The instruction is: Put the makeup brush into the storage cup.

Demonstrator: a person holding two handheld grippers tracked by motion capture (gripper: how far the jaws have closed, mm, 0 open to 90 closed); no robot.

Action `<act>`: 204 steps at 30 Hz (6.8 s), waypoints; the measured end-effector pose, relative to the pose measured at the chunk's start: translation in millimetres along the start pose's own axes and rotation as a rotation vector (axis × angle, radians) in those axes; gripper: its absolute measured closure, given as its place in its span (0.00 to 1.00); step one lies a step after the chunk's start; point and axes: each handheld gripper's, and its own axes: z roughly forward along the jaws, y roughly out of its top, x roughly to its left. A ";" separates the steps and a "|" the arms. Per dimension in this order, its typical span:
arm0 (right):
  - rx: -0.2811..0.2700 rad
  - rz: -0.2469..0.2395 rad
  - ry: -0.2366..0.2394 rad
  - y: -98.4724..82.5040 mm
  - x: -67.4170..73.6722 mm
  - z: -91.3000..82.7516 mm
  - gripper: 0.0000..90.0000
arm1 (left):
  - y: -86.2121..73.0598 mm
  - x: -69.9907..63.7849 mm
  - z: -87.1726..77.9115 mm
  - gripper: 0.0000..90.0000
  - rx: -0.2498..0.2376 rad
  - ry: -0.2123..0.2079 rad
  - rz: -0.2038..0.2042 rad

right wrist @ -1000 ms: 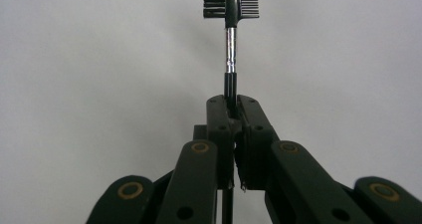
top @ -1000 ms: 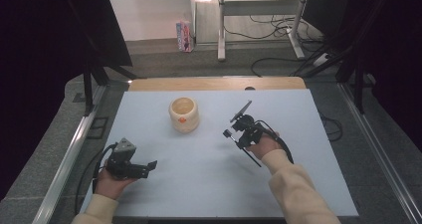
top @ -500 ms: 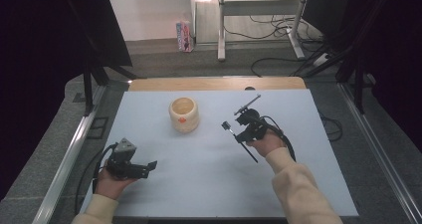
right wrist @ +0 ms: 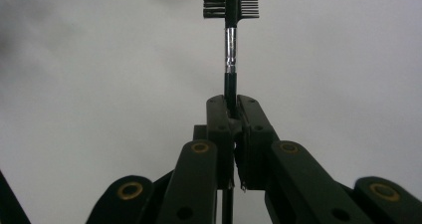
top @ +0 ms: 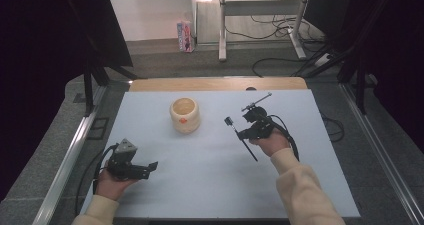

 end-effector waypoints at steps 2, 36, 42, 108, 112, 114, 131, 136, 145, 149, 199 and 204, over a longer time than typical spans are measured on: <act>-0.018 0.007 0.013 -0.8 -1.0 -1.3 0.94 | 0.0 0.1 0.1 0.03 0.001 0.000 0.001; -0.345 0.127 0.160 -17.7 -18.5 -15.9 0.94 | -0.1 -0.4 0.7 0.03 0.006 0.003 0.001; -0.407 0.142 0.190 -21.0 -20.8 -15.9 0.94 | -0.1 -0.4 0.7 0.03 0.006 0.004 0.001; -0.748 0.245 0.234 -7.7 -29.5 -18.9 0.94 | 0.0 -0.8 1.9 0.03 0.013 -0.008 0.001; -0.755 0.248 0.237 -5.7 -30.0 -17.1 0.94 | 0.1 -1.1 2.1 0.03 0.014 -0.007 0.002; -0.756 0.252 0.243 -4.3 -30.0 -16.0 0.94 | 0.1 -1.1 2.1 0.03 0.014 -0.007 0.002; -0.768 0.257 0.247 10.5 -28.5 0.3 0.94 | 0.1 -0.4 1.9 0.03 0.011 -0.008 0.000; -0.785 0.272 0.237 15.5 -28.3 3.7 0.94 | 0.0 -0.2 1.9 0.03 0.012 -0.008 -0.001; -0.796 0.292 0.241 25.4 -26.4 12.9 0.94 | -0.2 0.5 1.7 0.03 0.010 -0.009 -0.002; -0.803 0.299 0.242 28.0 -27.1 15.1 0.94 | -0.1 0.4 1.8 0.03 0.011 -0.008 -0.002; -0.880 0.318 0.280 81.4 -10.2 39.7 0.94 | 0.0 1.4 1.3 0.04 0.009 -0.011 -0.004; -0.887 0.319 0.284 89.3 -8.2 42.8 0.94 | 0.0 1.7 1.5 0.04 0.010 -0.012 -0.001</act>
